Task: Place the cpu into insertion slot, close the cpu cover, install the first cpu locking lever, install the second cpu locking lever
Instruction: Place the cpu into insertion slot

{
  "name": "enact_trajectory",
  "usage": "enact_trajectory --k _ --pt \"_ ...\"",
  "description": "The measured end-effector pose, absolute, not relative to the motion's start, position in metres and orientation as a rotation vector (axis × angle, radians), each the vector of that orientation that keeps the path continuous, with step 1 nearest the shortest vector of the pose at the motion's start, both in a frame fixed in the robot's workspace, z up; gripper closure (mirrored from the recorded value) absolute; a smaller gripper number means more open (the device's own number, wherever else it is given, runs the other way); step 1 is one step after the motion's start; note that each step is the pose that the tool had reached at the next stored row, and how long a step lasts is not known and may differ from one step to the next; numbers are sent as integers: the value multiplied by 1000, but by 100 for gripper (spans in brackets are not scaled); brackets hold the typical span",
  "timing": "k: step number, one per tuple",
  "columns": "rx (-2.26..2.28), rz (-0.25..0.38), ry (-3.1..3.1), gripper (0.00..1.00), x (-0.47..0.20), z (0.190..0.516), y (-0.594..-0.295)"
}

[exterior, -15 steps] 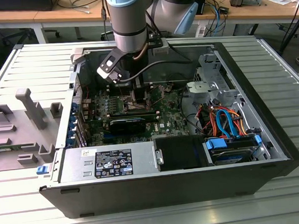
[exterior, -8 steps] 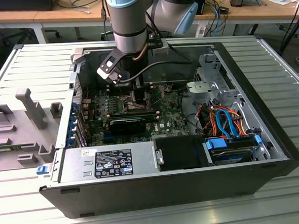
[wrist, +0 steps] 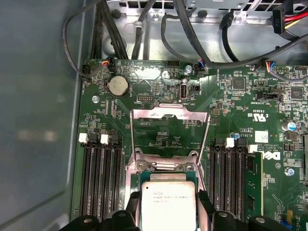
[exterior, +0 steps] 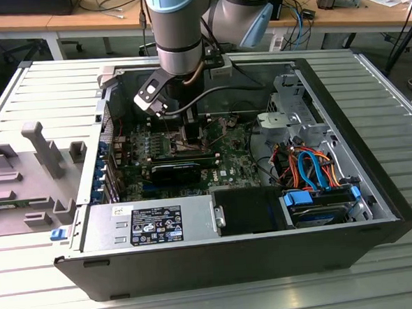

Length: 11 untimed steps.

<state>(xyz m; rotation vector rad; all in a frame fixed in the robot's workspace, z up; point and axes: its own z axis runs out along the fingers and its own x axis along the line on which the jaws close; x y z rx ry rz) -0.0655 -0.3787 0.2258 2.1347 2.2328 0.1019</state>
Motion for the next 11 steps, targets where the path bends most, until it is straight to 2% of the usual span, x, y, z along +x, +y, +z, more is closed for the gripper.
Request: enact_trajectory --k 11 --pt "2135 102 2233 45 -66 222 -379"
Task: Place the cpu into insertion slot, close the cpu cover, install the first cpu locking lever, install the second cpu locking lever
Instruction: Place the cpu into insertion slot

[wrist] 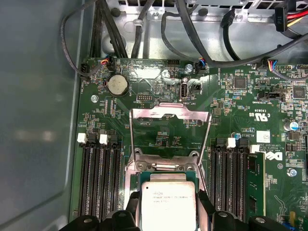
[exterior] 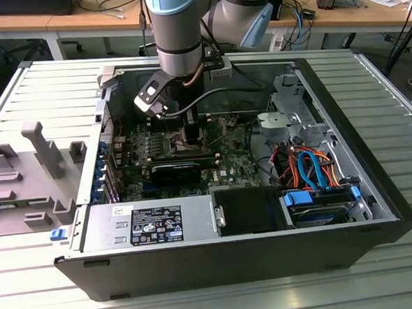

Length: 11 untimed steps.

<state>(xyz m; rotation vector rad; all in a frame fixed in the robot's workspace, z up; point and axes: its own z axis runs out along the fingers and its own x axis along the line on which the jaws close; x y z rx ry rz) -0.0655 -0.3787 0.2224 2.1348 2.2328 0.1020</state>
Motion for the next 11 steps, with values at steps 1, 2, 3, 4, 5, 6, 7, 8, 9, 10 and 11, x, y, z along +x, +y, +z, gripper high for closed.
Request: enact_trajectory --k 1,2,3,4,5,6,7,8,9,10,11 --pt "2135 102 2233 45 -66 222 -379" --pt "2135 102 2233 45 -66 222 -379" --pt "2135 102 2233 45 -66 222 -379" --pt "2135 102 2233 45 -67 221 -379" --pt "2135 102 2233 45 -67 220 -379" --pt "2135 102 2233 45 -68 220 -379" --pt "2135 102 2233 45 -68 219 -379" --pt "2135 102 2233 45 -68 218 -379" --pt "2135 102 2233 45 -68 217 -379" --pt "2135 102 2233 45 -69 216 -379" --pt "2135 102 2233 45 -69 216 -379"
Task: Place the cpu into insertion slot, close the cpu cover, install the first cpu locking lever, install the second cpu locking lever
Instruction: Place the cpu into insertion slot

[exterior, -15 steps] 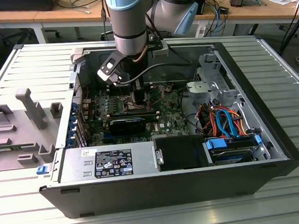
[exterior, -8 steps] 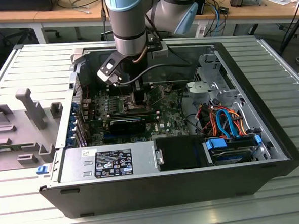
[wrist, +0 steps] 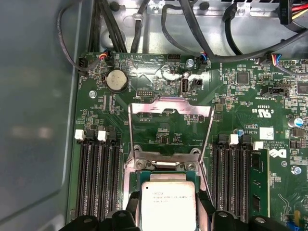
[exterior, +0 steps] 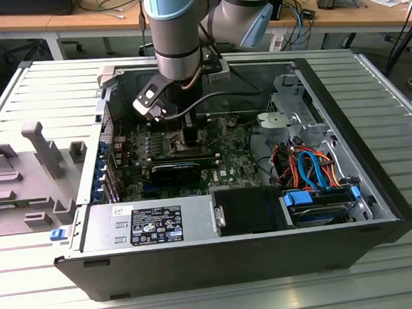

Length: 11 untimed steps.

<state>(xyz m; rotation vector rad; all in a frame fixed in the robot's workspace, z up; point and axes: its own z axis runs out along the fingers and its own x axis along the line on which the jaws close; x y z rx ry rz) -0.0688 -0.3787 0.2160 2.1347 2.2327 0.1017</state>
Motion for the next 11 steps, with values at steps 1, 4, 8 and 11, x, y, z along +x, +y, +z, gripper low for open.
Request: enact_trajectory --k 1,4,8,11 --pt "2135 102 2232 45 -69 215 -379" --pt "2135 102 2232 45 -70 214 -379" --pt "2136 100 2231 45 -72 209 -379" --pt "2148 99 2218 45 -74 206 -379"
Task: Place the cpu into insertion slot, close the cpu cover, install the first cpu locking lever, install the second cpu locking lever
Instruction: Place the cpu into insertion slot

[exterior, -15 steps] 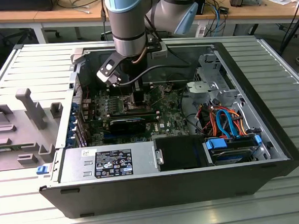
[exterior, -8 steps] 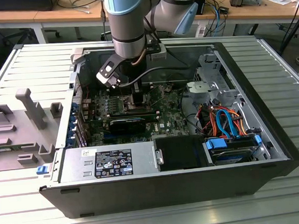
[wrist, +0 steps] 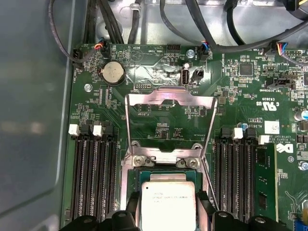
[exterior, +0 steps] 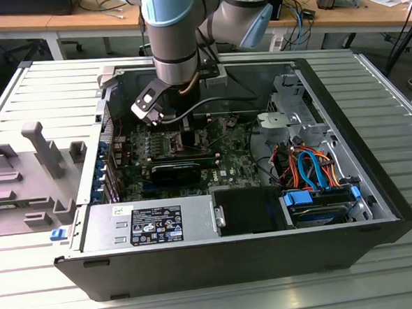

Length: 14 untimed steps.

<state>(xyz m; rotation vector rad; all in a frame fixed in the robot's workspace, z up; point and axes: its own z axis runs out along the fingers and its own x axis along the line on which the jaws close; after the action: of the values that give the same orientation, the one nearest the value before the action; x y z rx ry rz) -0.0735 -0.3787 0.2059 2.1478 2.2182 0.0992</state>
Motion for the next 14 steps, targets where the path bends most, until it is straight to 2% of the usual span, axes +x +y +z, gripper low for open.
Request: enact_trajectory --k 14 --pt "2198 97 2166 45 -75 202 -378"
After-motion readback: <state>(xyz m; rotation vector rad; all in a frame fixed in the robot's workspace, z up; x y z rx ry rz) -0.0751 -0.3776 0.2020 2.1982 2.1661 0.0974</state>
